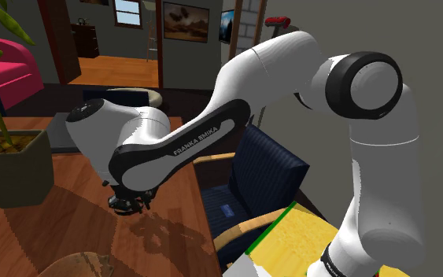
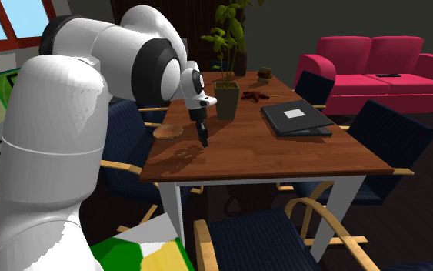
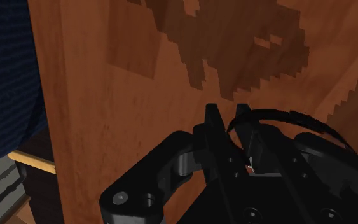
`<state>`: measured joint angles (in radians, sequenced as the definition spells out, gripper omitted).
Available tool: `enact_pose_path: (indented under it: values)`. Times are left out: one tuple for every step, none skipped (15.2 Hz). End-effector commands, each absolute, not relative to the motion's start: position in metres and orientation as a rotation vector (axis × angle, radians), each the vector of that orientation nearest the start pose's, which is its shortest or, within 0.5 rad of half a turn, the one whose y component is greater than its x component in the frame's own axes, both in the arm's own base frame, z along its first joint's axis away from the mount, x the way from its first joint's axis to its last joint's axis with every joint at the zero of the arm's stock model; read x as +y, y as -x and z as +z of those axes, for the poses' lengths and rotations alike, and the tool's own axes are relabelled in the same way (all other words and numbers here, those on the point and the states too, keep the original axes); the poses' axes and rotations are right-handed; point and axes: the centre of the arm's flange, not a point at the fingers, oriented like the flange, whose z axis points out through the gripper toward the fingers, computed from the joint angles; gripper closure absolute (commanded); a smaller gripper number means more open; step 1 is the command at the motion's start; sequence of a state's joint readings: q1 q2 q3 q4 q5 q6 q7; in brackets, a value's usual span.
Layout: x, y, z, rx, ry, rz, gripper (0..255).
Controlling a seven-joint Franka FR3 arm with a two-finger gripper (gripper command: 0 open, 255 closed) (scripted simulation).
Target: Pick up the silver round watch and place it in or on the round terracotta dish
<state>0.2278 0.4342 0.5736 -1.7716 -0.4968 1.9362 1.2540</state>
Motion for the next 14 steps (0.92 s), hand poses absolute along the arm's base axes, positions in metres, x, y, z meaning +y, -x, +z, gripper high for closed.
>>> enact_pose_path:
  values:
    - [0.407, -0.479, 0.335, 0.423, 3.374, -0.151, 255]
    - [0.407, -0.479, 0.335, 0.423, 3.374, -0.151, 255]
    - [0.407, -0.479, 0.335, 0.423, 3.374, -0.151, 255]
    - [0.407, -0.479, 0.335, 0.423, 3.374, -0.151, 255]
    - [0.407, -0.479, 0.335, 0.423, 3.374, -0.151, 255]
    - [0.407, -0.479, 0.335, 0.423, 3.374, -0.151, 255]
    - [0.407, -0.479, 0.335, 0.423, 3.374, -0.151, 255]
    - [0.407, -0.479, 0.340, 0.423, 3.374, -0.151, 255]
    - [0.407, -0.479, 0.346, 0.423, 3.374, -0.151, 255]
    - [0.407, -0.479, 0.351, 0.423, 3.374, -0.151, 255]
    - [0.407, -0.479, 0.356, 0.423, 3.374, -0.151, 255]
    - [0.407, -0.479, 0.362, 0.423, 3.374, -0.151, 255]
    - [0.407, -0.479, 0.367, 0.423, 3.374, -0.151, 255]
    - [0.407, -0.479, 0.372, 0.423, 3.374, -0.151, 255]
